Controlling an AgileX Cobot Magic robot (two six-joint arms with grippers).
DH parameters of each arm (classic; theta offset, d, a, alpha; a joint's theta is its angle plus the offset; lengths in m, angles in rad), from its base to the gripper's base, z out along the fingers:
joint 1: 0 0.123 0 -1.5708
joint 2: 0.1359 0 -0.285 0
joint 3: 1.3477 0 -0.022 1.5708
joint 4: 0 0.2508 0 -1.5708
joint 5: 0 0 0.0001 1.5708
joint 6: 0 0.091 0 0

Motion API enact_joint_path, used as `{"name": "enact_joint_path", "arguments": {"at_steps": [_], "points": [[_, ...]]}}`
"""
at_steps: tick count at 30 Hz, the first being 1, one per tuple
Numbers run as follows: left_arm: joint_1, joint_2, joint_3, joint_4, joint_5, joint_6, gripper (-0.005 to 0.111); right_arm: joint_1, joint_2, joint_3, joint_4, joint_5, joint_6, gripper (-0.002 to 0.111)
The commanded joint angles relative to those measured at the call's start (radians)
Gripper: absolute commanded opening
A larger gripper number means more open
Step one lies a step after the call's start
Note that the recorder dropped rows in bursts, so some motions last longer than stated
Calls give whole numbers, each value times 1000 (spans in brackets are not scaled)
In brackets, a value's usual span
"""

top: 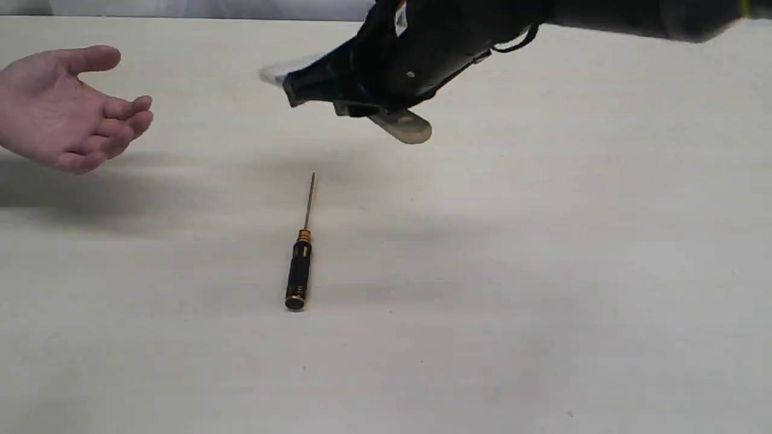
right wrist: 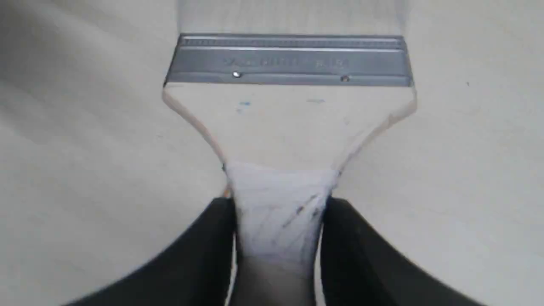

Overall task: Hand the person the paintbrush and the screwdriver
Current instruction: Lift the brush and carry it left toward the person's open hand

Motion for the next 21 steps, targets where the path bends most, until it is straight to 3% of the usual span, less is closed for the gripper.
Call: {"name": "enact_joint_path", "arguments": {"at_steps": [1, 10, 19, 21], "points": [[-6, -2, 2, -5, -10, -2, 0, -2, -52, -3, 114, -47, -108, 5], [-6, -2, 2, 0, -11, -2, 0, 3, 47, -155, 762, -85, -726, 5], [-6, -2, 2, -2, -11, -2, 0, 126, 278, -353, 777, -104, -883, 5], [-6, -2, 2, -2, -11, -2, 0, 128, 327, -385, 782, -90, -871, 10]]}}
